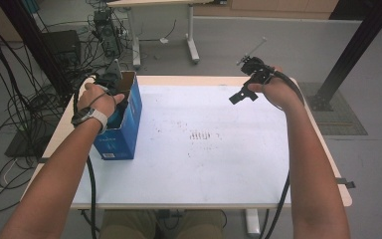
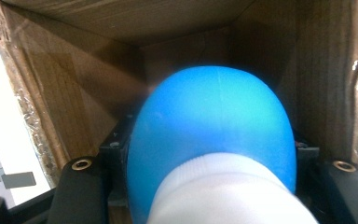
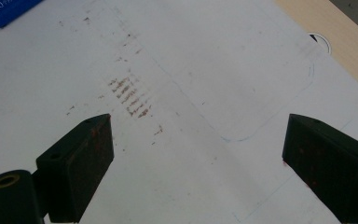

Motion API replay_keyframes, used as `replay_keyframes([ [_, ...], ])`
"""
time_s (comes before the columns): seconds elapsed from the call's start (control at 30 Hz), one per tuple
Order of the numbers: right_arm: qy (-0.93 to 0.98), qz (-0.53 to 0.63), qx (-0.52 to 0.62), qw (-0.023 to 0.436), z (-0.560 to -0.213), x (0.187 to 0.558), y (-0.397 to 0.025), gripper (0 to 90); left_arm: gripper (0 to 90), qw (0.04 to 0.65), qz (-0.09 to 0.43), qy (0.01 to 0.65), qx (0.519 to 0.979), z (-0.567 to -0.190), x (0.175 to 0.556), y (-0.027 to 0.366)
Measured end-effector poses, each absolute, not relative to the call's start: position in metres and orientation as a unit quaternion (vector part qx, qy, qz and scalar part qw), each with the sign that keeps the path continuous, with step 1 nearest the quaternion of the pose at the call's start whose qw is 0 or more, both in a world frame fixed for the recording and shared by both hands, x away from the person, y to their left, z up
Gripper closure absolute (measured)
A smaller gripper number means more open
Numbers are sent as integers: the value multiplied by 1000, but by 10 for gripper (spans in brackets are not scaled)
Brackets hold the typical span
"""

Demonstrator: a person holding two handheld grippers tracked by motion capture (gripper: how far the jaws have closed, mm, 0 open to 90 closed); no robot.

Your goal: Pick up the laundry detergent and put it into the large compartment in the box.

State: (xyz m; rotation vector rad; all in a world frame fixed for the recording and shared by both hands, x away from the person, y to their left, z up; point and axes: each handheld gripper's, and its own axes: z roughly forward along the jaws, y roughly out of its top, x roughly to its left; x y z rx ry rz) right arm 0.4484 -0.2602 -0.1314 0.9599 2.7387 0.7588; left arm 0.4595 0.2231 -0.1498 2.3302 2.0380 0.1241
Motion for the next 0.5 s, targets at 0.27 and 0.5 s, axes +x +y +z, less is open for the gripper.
replay_keyframes([
  [0.27,910,252,320,70,-133,448,-261,86,340,28,40,663,747,-148,458,226],
  [0.5,910,252,322,69,-135,447,-263,86,289,31,42,659,750,-149,457,228],
])
